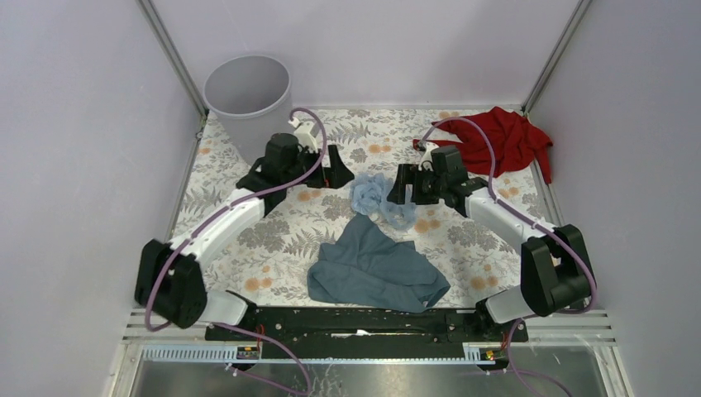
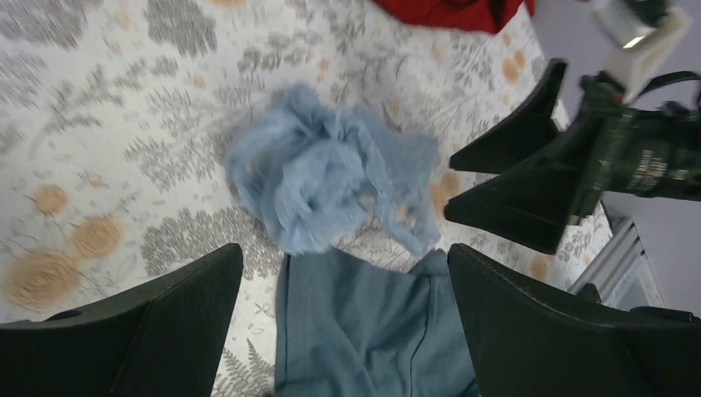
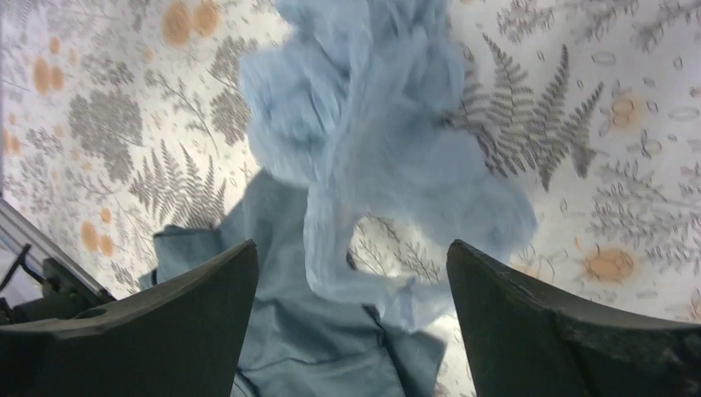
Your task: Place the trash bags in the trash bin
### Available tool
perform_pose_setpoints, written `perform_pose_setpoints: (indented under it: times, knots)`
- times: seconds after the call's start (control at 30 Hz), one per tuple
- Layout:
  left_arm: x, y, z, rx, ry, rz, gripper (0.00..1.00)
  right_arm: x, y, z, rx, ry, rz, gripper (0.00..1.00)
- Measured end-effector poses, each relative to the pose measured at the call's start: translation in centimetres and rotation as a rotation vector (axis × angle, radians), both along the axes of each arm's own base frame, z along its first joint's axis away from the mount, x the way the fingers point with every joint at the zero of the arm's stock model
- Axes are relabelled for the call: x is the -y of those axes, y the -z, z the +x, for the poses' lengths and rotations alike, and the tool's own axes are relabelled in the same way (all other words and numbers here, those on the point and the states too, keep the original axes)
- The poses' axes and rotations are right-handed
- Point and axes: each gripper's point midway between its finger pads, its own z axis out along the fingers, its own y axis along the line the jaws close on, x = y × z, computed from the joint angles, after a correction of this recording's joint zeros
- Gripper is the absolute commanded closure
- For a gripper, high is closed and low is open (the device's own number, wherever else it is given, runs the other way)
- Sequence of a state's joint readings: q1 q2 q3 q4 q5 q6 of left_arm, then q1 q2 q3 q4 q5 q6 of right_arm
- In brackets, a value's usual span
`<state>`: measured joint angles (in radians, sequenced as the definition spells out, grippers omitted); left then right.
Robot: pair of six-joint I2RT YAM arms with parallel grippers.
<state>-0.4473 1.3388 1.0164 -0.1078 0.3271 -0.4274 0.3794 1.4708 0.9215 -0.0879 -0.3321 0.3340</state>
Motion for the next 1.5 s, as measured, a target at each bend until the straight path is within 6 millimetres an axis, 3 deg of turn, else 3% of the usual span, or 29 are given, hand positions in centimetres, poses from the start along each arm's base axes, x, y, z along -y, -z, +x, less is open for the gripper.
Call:
perform_pose_setpoints:
  times: [0.2, 0.37, 0.6, 0.73, 0.83, 0.97, 1.1, 1.23, 1.37, 1.5]
  knots:
    - [1.3, 4.5, 0.0, -0.182, 0.032, 0.003, 0.01, 2.0, 0.3, -2.7, -0.051, 0.025, -0.070, 0.06]
    - [2.1, 5.7, -0.6, -0.259, 0.059, -0.027, 0.01, 3.0, 1.3, -5.1, -0.072, 0.024, -0.081, 0.12]
    - [3.2, 7.1, -0.6, -0.329, 0.095, -0.046, 0.01, 0.3, 4.2, -5.8, -0.093, -0.063, -0.125, 0.11]
    - [3.5, 8.7, -0.3, -0.376, 0.102, -0.037, 0.01, -1.3, 6.0, -5.8, -0.067, -0.108, -0.228, 0.24]
    - [3.8, 10.3, 0.1, -0.415, 0.099, -0.026, 0.07, -0.8, 6.9, -4.7, -0.038, -0.083, -0.288, 0.49]
    - [4.2, 13.1, 0.4, -0.491, 0.097, -0.013, 0.17, -0.3, 7.5, -3.5, -0.010, -0.052, -0.325, 0.64]
    - [4.6, 16.0, 0.7, -0.569, 0.094, -0.003, 0.22, -0.8, 7.2, -2.6, 0.039, -0.040, -0.301, 1.00]
    - [5.0, 17.0, 1.1, -0.625, 0.094, -0.070, 0.25, -1.0, 7.1, -2.4, 0.057, -0.047, -0.284, 1.00]
    - [3.6, 16.8, 2.6, -0.642, 0.045, -0.164, 0.29, -1.2, 7.5, -3.8, 0.050, -0.079, -0.245, 1.00]
    - [2.7, 16.3, 3.8, -0.648, 0.014, -0.236, 0.17, -1.3, 7.2, -5.6, 0.039, -0.113, -0.197, 0.97]
